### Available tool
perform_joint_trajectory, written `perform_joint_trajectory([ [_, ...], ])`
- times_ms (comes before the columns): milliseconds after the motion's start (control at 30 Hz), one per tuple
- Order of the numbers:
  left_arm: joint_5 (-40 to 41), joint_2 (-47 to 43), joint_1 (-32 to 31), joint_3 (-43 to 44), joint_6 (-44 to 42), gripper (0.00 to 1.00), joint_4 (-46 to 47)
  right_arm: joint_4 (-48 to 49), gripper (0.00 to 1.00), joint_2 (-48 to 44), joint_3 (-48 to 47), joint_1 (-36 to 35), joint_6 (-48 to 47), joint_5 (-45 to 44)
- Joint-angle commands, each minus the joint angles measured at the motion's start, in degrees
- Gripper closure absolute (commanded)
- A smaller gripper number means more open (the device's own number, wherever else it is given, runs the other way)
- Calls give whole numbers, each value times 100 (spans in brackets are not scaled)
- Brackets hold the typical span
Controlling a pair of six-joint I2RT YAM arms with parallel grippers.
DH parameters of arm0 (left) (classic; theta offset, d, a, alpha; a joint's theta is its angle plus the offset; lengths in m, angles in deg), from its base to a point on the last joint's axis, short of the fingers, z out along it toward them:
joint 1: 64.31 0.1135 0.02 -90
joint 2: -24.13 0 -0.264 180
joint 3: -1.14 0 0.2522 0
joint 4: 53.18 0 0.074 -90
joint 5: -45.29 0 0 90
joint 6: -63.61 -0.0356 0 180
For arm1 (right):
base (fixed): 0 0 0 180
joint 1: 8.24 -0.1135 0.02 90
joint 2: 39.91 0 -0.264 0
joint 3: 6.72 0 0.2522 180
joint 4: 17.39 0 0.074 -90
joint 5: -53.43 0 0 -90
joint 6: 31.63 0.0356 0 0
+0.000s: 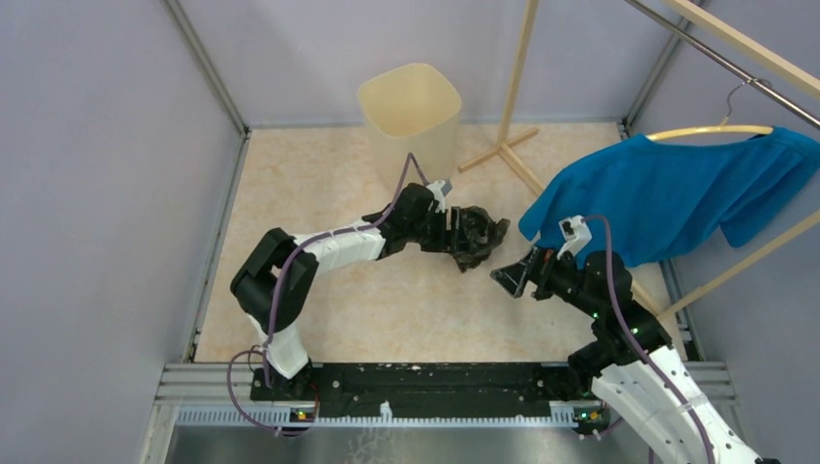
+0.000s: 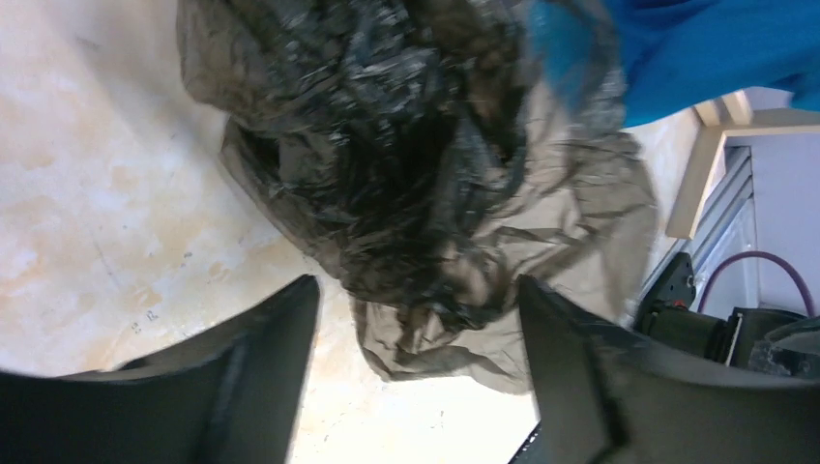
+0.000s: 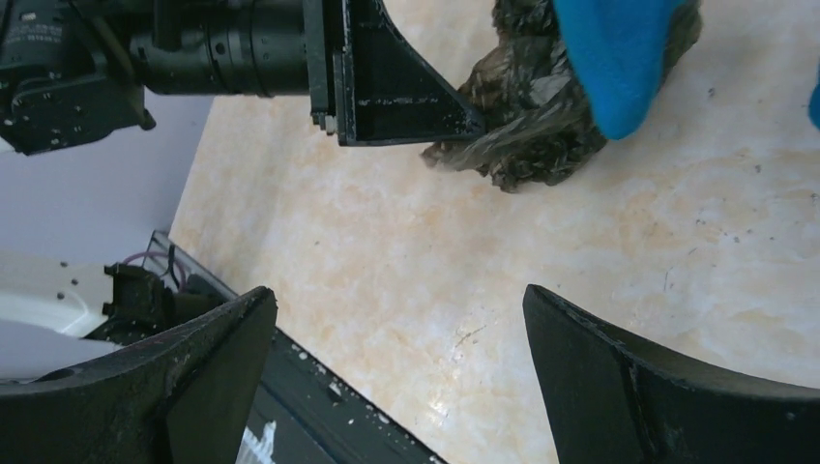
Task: Put the trash bags into the trash bin
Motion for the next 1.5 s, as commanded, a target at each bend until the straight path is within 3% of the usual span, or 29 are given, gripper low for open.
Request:
perform_joint_trajectory([
  [0,-111,138,14,95,301,37,493,466,1,131,64,-34,116,-560],
  [233,141,-389,22,-689,303,78,568,1250,1,767,400,-32,212,-534],
  [467,381,-1582,83,-1744,300,100,318,2607,2,1913,705,-30,394,334],
  [633,348,-2592,93,-2572,559,100,228,3920,6,2611,952,-277,809,936],
  [800,-87,-3339,92,-3496,1169,100,730,4583,8,3164,921,-890,1204,607],
  [933,-76,-3717,90,-3868,1371,100,760,4893,16,3458,893,-1072,1376,446],
  [1200,-114,-4170,88,-4248,1635,100,801,3552,18,3986,131,-1380,868,-777],
  [1400,-274,-4190,93,-4430,1777,100,954,3585,23,4445,-177,-1561,762,-857],
  [1467,-298,-4151,93,-4428,1784,100,946,3566,29,4580,-190,-1577,768,-869],
])
